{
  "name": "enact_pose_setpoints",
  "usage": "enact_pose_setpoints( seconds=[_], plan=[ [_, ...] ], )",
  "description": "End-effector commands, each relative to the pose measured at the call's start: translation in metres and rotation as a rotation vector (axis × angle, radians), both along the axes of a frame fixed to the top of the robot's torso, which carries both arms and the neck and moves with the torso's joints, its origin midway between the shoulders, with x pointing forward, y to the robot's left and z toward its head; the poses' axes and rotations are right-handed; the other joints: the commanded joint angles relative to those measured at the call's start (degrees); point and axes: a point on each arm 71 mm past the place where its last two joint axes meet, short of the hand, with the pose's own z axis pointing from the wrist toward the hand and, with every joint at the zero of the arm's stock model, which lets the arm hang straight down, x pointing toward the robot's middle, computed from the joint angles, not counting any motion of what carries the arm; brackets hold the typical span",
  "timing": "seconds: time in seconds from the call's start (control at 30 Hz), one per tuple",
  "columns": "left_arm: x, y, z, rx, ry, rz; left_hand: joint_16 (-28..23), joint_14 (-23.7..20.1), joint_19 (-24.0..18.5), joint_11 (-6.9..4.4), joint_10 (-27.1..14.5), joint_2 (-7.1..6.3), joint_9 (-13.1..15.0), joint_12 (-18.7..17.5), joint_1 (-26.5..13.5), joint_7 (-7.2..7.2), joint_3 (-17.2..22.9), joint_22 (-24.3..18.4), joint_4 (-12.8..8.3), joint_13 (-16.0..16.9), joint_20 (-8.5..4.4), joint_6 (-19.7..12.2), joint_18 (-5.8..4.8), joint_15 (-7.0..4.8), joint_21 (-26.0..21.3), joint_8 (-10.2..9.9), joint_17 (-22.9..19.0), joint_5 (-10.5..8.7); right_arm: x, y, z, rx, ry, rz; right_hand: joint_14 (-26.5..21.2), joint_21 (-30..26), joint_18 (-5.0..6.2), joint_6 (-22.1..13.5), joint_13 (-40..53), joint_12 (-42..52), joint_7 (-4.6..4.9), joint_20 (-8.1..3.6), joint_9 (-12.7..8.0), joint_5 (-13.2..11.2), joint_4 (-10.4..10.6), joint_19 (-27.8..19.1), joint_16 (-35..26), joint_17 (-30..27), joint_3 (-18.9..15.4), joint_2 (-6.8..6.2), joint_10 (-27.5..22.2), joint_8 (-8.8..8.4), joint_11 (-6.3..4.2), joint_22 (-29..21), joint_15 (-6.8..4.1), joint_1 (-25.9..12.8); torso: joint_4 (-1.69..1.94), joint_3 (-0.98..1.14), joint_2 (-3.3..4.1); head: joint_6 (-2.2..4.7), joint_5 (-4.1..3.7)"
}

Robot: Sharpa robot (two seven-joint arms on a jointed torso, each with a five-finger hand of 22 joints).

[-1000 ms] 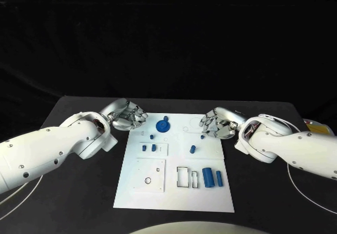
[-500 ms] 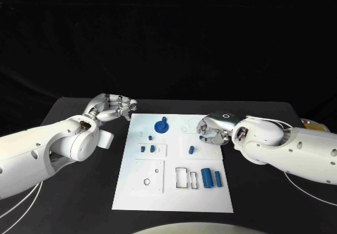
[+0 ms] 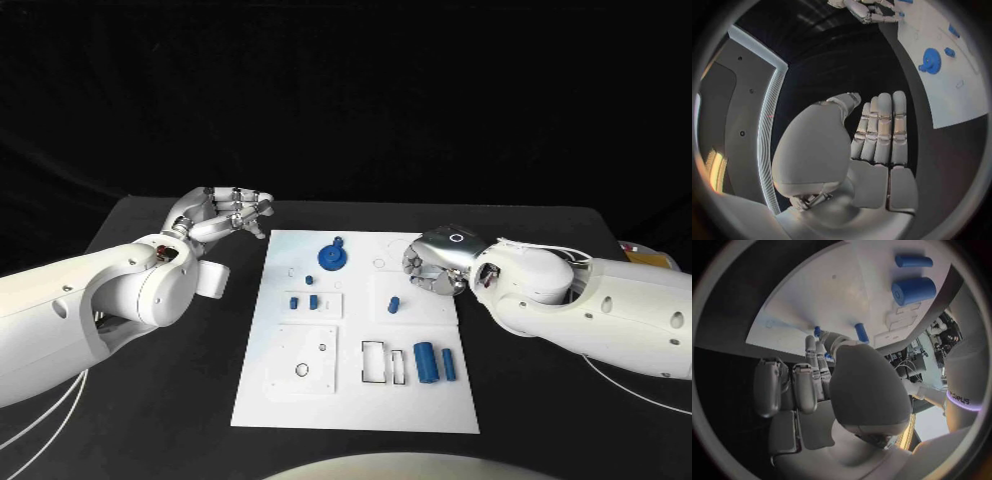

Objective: Assemble the parts on the task board

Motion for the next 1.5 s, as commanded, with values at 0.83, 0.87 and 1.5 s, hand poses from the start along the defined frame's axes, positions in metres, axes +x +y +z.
enact_pose_setpoints(
  seconds=[0.83, 0.87, 1.5],
  plan=[
    [0.001, 0.001, 0.0, -0.034, 0.008, -0.016, -0.62, -0.81, 0.48, 0.46, -2.72, 0.88, 0.36, 0.86, 0.27, 0.0, -0.72, -0.44, -0.18, 0.29, 0.11, -0.3, 0.2, 0.13, -0.94, 0.68, -0.01, -0.08, -0.001, 0.004, -0.016, -0.074, 0.031, -0.007, 3.0, 0.38, -0.61, 0.2, -1.09, -1.83, 0.33, -0.34, -0.18, -0.04, -1.23, 1.08, 0.23, -0.05, 1.81, -0.92, 0.68, -0.56, 0.14, 9.48, -0.19, -1.09, -0.02, 0.03, -0.04, -0.41, 0.07],
    [0.001, 0.001, 0.0, -0.035, 0.008, -0.017, -0.62, -0.81, 0.48, 0.46, -2.72, 0.88, 0.36, 0.86, 0.27, 0.0, -0.72, -0.44, -0.18, 0.29, 0.11, -0.3, 0.2, 0.13, -0.94, 0.68, -0.01, -0.08, -0.001, 0.004, -0.017, -0.075, 0.031, -0.007, 3.0, 0.4, -0.62, 0.19, -1.14, -1.92, 0.36, -0.32, -0.19, -0.08, -1.23, 1.09, 0.24, -0.03, 1.85, -0.94, 0.66, -0.58, 0.17, 9.5, -0.17, -1.21, -0.01, 0.03, -0.03, -0.41, 0.07],
    [0.001, 0.001, -0.001, -0.035, 0.024, -0.022, -0.87, -1.21, 0.45, 0.61, -3.54, 1.22, 0.49, 1.15, 1.08, 0.14, -0.5, -0.55, -0.66, 0.29, 0.15, -0.48, 0.25, 0.24, -1.19, 0.88, -0.06, 0.02, -0.003, 0.009, -0.015, -0.022, -0.025, -0.02, 3.08, 3.17, -1.13, 3.89, -1.55, -2.97, -1.05, -1.38, 1.91, -1.49, -7.1, 2.1, 0.35, -0.06, 10.91, 2.79, 6.46, 1.87, -1.39, 11.07, -1.52, -1.62, -0.03, 0.12, -0.07, -0.43, 0.05]
  ],
)
